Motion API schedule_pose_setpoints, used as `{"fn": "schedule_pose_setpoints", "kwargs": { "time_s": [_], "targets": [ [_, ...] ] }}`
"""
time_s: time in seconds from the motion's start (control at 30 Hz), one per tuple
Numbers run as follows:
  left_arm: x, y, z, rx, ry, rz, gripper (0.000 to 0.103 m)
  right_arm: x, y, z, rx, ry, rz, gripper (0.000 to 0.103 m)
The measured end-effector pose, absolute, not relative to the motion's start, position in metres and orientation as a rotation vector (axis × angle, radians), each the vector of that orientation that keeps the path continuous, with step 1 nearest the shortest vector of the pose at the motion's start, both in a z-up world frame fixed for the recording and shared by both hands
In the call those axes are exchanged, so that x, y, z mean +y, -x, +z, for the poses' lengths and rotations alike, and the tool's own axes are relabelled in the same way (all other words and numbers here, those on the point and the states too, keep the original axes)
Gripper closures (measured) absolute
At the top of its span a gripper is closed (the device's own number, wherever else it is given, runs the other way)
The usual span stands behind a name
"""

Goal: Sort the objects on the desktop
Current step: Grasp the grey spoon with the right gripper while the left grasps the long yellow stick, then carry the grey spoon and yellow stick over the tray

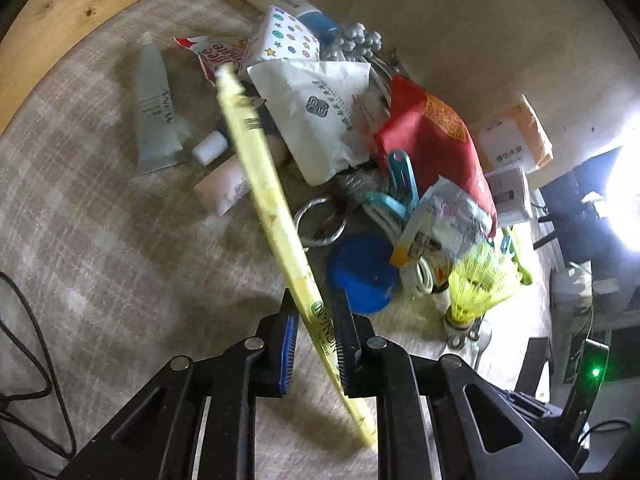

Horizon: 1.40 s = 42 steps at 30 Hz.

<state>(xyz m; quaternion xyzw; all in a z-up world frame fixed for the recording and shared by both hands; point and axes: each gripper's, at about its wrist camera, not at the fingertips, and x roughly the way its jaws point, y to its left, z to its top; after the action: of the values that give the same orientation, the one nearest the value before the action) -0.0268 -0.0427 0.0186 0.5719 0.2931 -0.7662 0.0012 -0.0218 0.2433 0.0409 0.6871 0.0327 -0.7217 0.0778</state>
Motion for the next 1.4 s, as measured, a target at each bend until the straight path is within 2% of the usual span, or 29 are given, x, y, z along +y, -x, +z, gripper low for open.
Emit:
{"fn": "schedule_pose_setpoints", "kwargs": {
  "time_s": [0.17, 0.47, 0.73, 1.0, 1.2, 1.4],
  "targets": [
    [-0.040, 0.004, 0.020, 0.925, -1.810, -2.417, 0.092, 0.265, 0.003, 0.043, -0.022, -2.045, -2.115, 0.095],
    [-0.013, -0.040, 0.034, 0.944, -1.787, -2.462, 0.093, 0.304, -0.031, 0.056, -0.146, -1.978, -2.072, 0.095],
    [0.022, -0.028, 0.065, 0.935, -1.787, -2.524, 0.093, 0.371, -0.060, 0.081, -0.196, -1.907, -2.089, 0.095],
    [0.103, -0.032, 0.090, 0.879, -1.871, -2.626, 0.093, 0.422, -0.066, 0.119, -0.229, -1.837, -2.177, 0.095],
    [0.181, -0.032, 0.101, 0.832, -1.993, -2.705, 0.093, 0.479, -0.085, 0.123, -0.319, -1.831, -2.264, 0.095],
    [0.271, -0.039, 0.114, 0.704, -2.141, -2.803, 0.093, 0.544, -0.109, 0.123, -0.431, -1.840, -2.370, 0.095]
  ]
}}
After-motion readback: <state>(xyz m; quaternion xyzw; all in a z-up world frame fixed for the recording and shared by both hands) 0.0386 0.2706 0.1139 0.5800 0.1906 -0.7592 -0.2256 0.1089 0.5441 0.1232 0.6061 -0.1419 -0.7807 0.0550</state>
